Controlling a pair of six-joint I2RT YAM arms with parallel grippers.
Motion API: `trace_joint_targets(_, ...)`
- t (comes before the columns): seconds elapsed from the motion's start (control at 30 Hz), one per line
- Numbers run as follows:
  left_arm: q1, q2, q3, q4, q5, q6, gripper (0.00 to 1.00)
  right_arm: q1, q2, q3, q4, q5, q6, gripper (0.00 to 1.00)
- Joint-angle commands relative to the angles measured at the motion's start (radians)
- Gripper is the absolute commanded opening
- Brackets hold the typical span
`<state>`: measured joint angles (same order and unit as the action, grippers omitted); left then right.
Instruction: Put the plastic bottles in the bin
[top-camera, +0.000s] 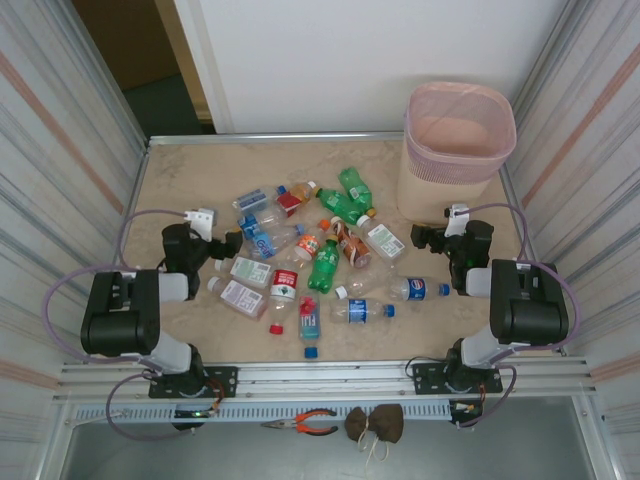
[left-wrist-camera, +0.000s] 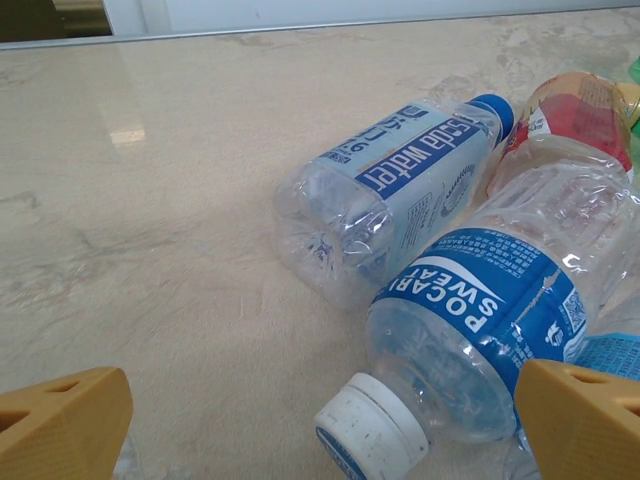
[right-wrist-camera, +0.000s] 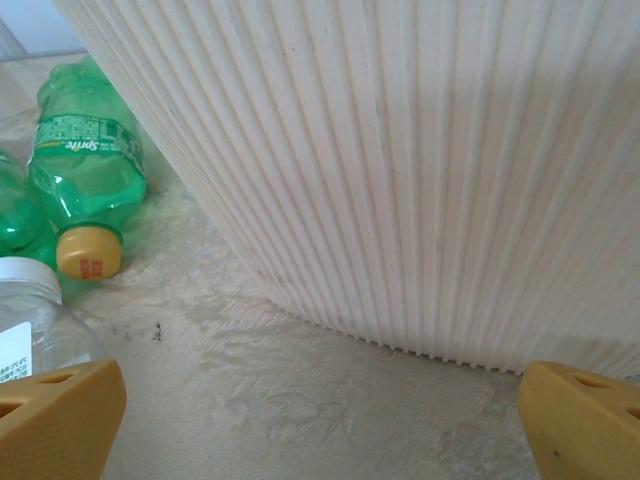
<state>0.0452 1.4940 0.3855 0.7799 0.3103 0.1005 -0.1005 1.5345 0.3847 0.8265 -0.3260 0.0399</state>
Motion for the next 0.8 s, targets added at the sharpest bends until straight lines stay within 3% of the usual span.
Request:
trace_joint_targets(0.0, 0.004, -0.056, 0.027, -0.04, -0.03, -0.016, 0.99, 0.016, -0.032, -0.013, 0.007, 0.035, -0.02, 0.99)
trace_joint_targets(0.17, -0.003, -0.116, 0.043, -0.131, -0.065, -0.014, 0.99, 0.018, -0.057, -0.025, 0.01, 0.061, -0.008, 0.99)
trace_joint_targets(0.4, -0.03, -0.229, 0.045, -0.234, -0.174, -0.057, 0.99, 0.024, -0.192, 0.021, -0.212, 0.076, -0.005, 0.99)
trace_joint_targets(0.6, -0.067, -0.319, 0.133, -0.461, -0.238, -0.137, 0.98, 0.062, -0.29, 0.09, -0.498, 0.136, 0.014, 0.99)
trace_joint_targets(0.77, -0.067, -0.386, 0.244, -0.713, -0.198, -0.228, 0.93, 0.074, -0.382, 0.158, -0.744, 0.149, 0.14, 0.99)
